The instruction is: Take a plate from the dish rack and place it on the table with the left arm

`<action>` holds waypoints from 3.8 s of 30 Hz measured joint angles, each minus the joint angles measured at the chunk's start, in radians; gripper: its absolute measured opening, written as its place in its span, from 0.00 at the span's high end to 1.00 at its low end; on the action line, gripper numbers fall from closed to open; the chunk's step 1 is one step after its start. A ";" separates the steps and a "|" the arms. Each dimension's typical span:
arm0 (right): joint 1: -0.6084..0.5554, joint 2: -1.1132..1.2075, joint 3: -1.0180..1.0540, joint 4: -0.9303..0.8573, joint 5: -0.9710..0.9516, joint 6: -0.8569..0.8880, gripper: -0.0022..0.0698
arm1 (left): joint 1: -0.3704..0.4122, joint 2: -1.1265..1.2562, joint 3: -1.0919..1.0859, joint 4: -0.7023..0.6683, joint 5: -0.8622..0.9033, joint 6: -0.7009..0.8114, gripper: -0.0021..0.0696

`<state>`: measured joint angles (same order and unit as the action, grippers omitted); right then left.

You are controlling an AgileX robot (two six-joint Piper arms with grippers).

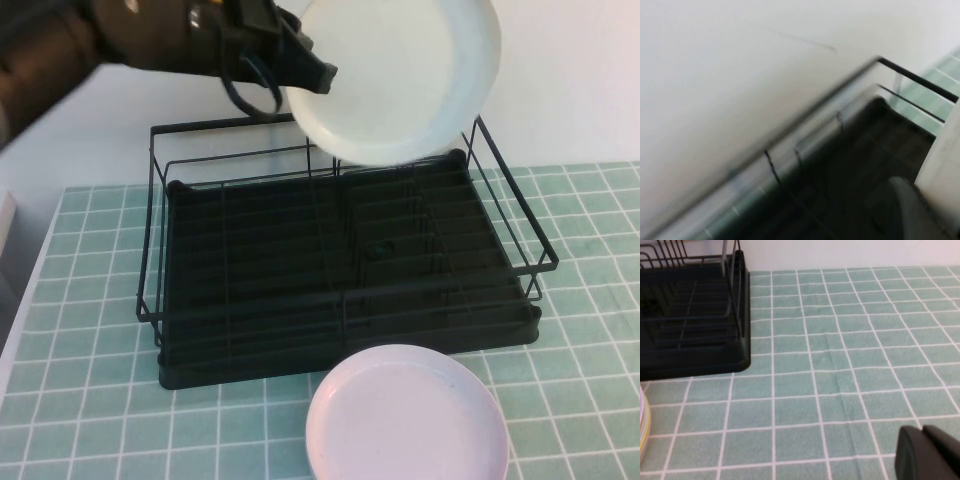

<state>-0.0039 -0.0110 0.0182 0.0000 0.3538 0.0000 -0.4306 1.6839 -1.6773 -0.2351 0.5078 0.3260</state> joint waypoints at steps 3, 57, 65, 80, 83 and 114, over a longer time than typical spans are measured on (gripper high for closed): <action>0.000 0.000 0.000 0.000 0.000 0.000 0.97 | 0.000 -0.059 -0.002 -0.046 0.178 -0.014 0.93; 0.000 0.000 0.000 0.000 0.000 0.000 0.97 | 0.000 -0.217 0.677 -0.447 0.240 -0.016 0.43; 0.000 0.000 0.000 0.000 0.000 0.000 0.97 | 0.000 -0.456 0.572 -0.303 0.353 -0.018 0.66; 0.000 0.000 0.000 0.000 0.000 0.000 0.97 | 0.002 -0.921 0.789 -0.284 0.298 -0.086 0.97; 0.000 0.000 0.000 0.000 0.000 0.000 0.97 | 0.002 -0.979 0.920 -0.319 0.244 -0.108 0.97; 0.000 0.000 0.000 0.000 0.000 0.000 0.97 | 0.002 -1.039 1.090 -0.438 0.184 -0.117 0.97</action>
<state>-0.0039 -0.0110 0.0182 0.0000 0.3538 0.0000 -0.4288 0.6450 -0.5872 -0.6730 0.6922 0.2086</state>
